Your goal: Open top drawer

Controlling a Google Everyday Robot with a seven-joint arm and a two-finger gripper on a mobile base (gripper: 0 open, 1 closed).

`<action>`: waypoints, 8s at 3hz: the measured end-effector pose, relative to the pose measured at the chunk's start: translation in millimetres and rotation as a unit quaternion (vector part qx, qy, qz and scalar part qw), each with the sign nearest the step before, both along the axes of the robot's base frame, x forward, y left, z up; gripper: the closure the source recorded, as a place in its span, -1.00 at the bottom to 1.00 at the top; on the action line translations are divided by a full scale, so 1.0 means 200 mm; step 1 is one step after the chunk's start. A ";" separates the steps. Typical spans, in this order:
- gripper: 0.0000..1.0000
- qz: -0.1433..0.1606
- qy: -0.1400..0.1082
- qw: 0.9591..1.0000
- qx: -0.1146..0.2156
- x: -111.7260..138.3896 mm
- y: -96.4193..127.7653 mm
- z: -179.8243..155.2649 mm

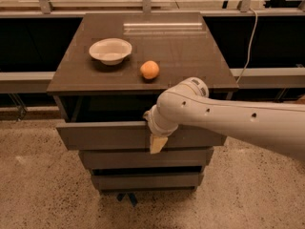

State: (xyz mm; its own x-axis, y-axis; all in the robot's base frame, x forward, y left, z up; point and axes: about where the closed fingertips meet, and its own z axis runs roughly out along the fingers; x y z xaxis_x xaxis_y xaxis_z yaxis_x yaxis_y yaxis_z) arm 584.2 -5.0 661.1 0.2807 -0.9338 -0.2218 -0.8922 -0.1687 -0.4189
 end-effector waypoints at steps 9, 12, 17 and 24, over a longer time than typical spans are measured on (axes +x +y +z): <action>-0.16 -0.020 0.113 0.993 -0.013 -0.19 -0.37 -0.02; -0.56 -0.020 0.114 0.993 -0.013 -0.19 -0.37 0.01; -0.25 -0.005 0.130 0.991 -0.025 -0.09 -0.38 0.03; -0.92 0.035 0.256 0.966 0.022 -0.60 -0.33 0.28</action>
Offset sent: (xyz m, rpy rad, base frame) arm -0.2099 -0.0426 0.1298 0.0356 0.0827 0.0992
